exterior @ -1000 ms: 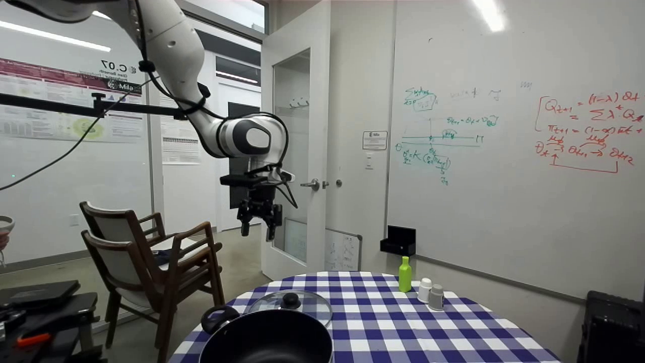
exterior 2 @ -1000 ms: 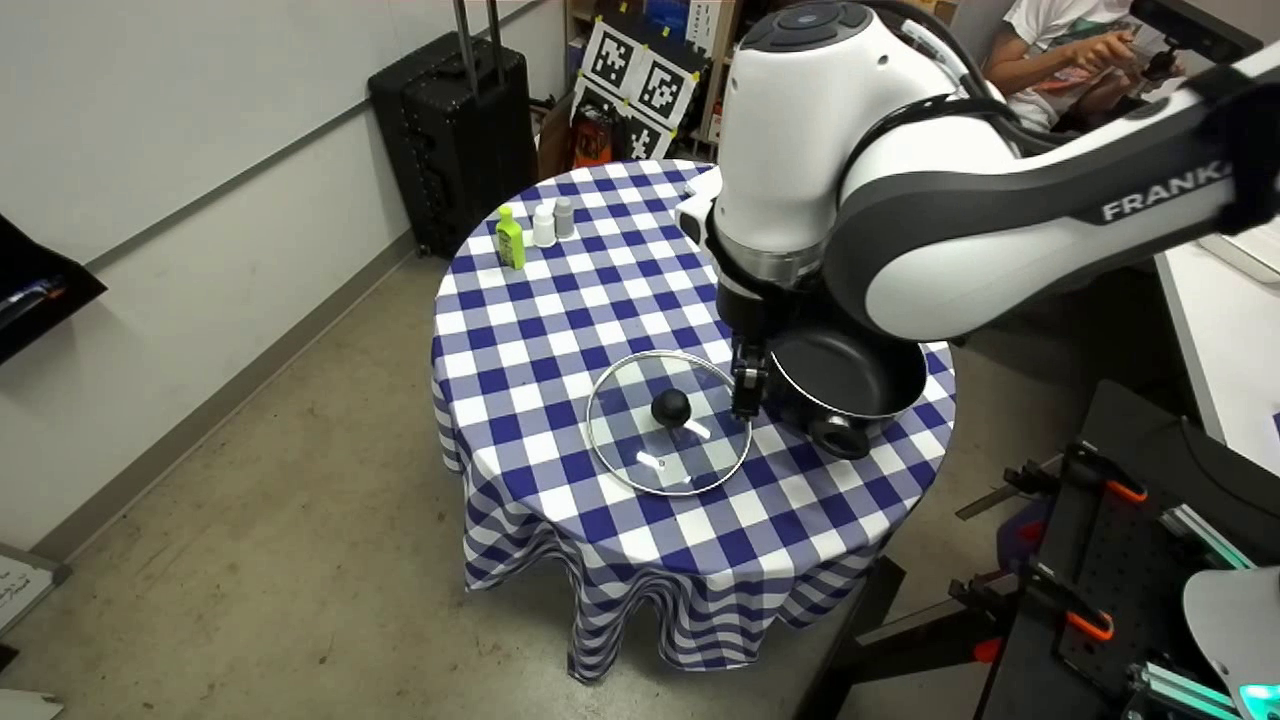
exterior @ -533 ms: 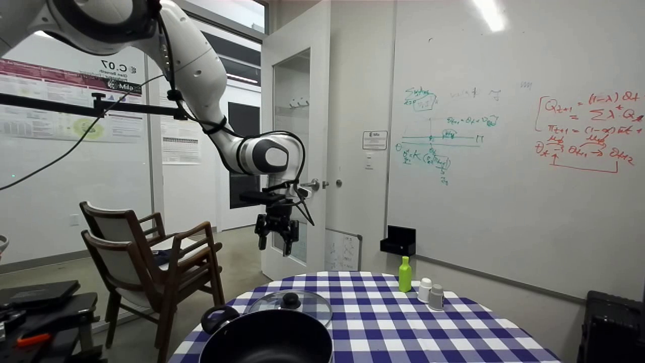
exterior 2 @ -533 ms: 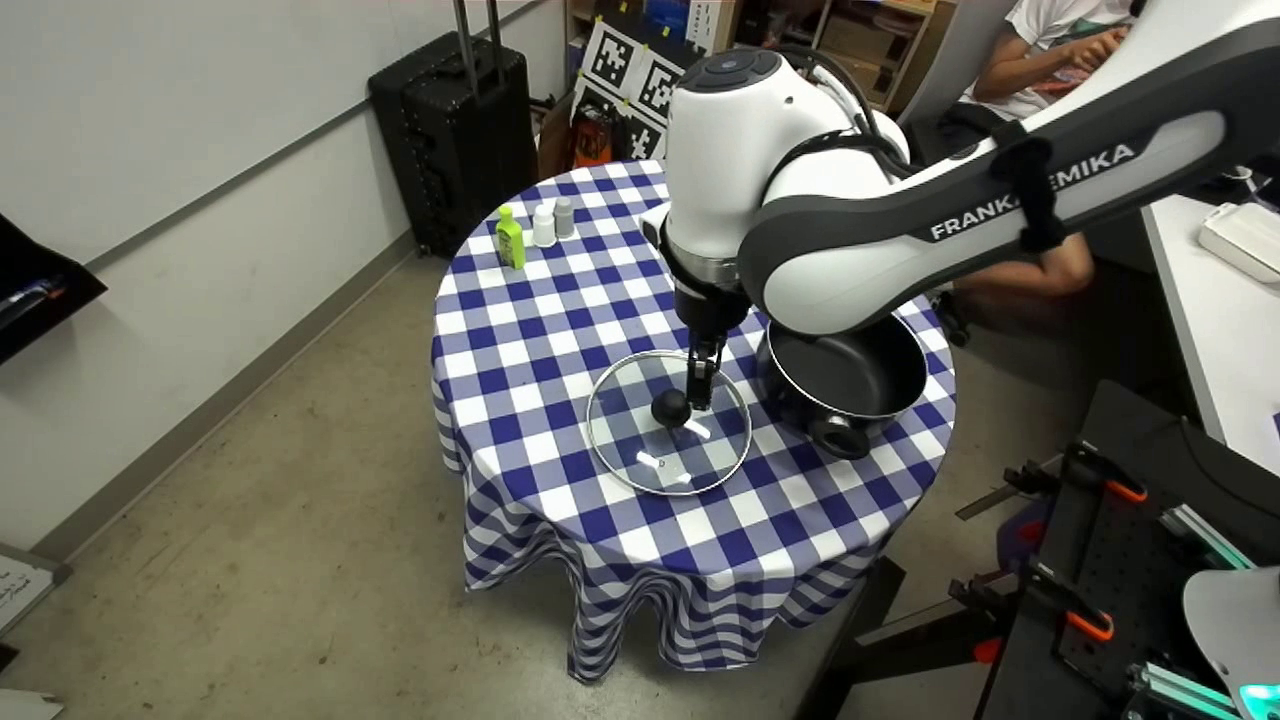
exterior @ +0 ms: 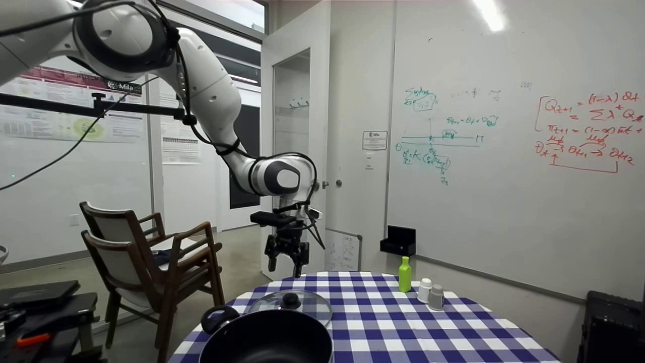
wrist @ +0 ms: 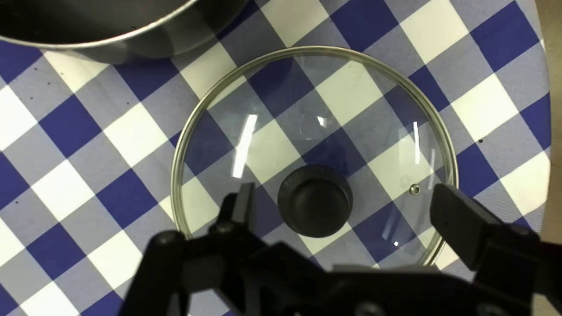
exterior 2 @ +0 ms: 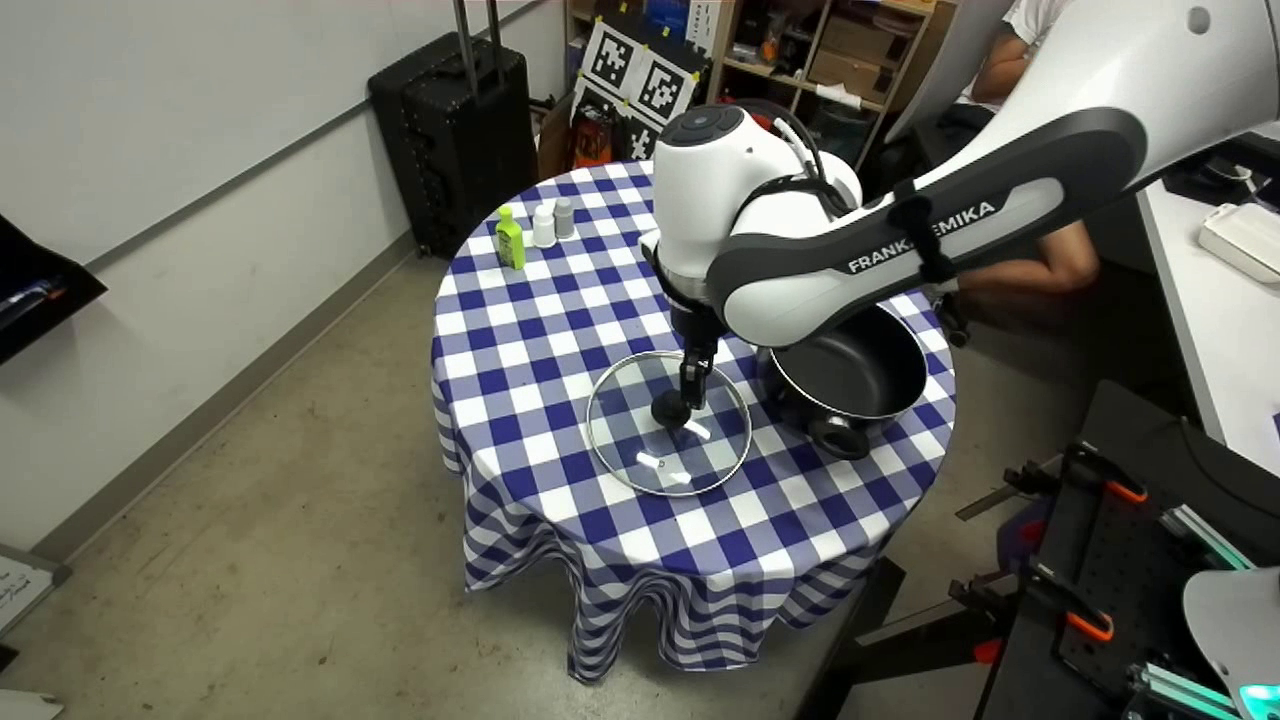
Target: Cover the pot
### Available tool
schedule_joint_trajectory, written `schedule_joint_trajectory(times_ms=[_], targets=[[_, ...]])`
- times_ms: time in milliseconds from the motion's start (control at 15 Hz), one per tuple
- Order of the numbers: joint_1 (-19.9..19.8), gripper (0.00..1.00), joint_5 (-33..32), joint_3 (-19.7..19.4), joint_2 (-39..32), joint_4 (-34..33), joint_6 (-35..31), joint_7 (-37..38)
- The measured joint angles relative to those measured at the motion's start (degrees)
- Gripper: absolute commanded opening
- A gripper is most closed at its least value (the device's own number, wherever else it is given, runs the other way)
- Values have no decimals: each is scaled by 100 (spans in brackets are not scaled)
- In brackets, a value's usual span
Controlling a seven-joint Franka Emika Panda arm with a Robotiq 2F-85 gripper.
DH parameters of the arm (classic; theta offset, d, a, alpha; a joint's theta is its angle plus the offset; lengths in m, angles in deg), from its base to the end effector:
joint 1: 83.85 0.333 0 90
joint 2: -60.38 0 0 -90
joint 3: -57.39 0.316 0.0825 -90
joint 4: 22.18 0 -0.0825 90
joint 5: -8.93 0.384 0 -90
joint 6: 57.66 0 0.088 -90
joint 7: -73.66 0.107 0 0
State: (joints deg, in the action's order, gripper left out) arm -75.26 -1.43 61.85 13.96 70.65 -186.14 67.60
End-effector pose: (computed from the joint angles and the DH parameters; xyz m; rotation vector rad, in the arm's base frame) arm 0.6511 0.1406 0.1338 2.9727 0.6653 -0.2724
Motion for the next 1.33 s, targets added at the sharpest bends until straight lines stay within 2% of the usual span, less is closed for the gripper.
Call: schedule_joint_trajectory(times_ms=[600,1333], targets=[[-28,100,0,-16,-639,-377,-215,0],[100,100,5,81,-1011,-571,-367,0]])
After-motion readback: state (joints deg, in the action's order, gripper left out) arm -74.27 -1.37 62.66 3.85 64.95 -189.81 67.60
